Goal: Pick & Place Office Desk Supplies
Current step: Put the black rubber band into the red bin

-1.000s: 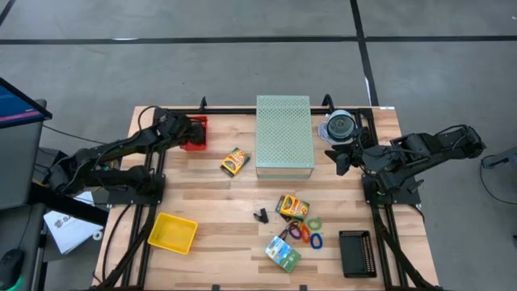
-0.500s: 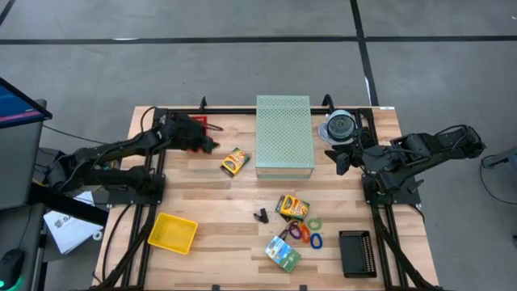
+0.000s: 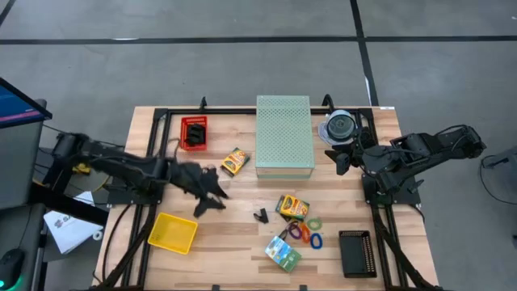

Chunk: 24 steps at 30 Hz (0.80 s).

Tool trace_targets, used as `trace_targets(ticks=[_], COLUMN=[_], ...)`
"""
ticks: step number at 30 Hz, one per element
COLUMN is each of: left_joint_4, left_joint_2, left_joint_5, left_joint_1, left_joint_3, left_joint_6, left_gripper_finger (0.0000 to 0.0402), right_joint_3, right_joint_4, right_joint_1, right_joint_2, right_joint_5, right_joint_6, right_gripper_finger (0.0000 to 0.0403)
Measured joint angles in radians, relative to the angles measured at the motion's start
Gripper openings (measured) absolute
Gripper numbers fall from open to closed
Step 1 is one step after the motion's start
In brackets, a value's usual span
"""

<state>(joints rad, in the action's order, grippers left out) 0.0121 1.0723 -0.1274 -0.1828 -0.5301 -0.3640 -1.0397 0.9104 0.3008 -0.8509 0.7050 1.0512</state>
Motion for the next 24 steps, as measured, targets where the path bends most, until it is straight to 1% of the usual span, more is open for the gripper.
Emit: trace_targets(ticks=[3, 5, 7, 9, 13, 15, 21, 24], left_joint_4=[-0.035, -0.08, -0.137, -0.214, -0.353, -0.403, -0.422, -0.422], left_joint_2=[0.066, 0.116, 0.176, 0.237, 0.362, 0.415, 0.558, 0.617], left_joint_5=[0.106, 0.168, 0.225, 0.248, 0.25, 0.225, 0.162, 0.155], left_joint_1=[-0.093, -0.13, -0.14, -0.129, -0.09, -0.071, -0.065, -0.066], left_joint_3=[0.0, 0.0, 0.0, 0.0, 0.0, 0.0, -0.072, -0.117], left_joint_6=[0.075, 0.115, 0.149, 0.169, 0.184, 0.199, 0.281, 0.312], left_gripper_finger=[0.0211, 0.0221, 0.023, 0.0237, 0.0243, 0.0242, 0.0231, 0.0232], right_joint_3=[0.0, 0.0, 0.0, 0.0, 0.0, 0.0, 0.0, 0.0], right_joint_4=[0.003, 0.003, 0.003, 0.002, 0.003, 0.003, 0.012, 0.013], right_joint_1=[0.0, 0.0, 0.0, 0.0, 0.0, 0.0, 0.0, 0.0], right_joint_2=[0.0, 0.0, 0.0, 0.0, 0.0, 0.0, 0.0, 0.0], right_joint_5=[0.0, 0.0, 0.0, -0.001, -0.001, -0.001, -0.002, -0.001], right_joint_6=[0.004, 0.005, 0.005, 0.01, 0.012, 0.012, 0.013, 0.015], right_gripper_finger=[0.0202, 0.0202, 0.0202, 0.0202, 0.0202, 0.0202, 0.0202, 0.0202])
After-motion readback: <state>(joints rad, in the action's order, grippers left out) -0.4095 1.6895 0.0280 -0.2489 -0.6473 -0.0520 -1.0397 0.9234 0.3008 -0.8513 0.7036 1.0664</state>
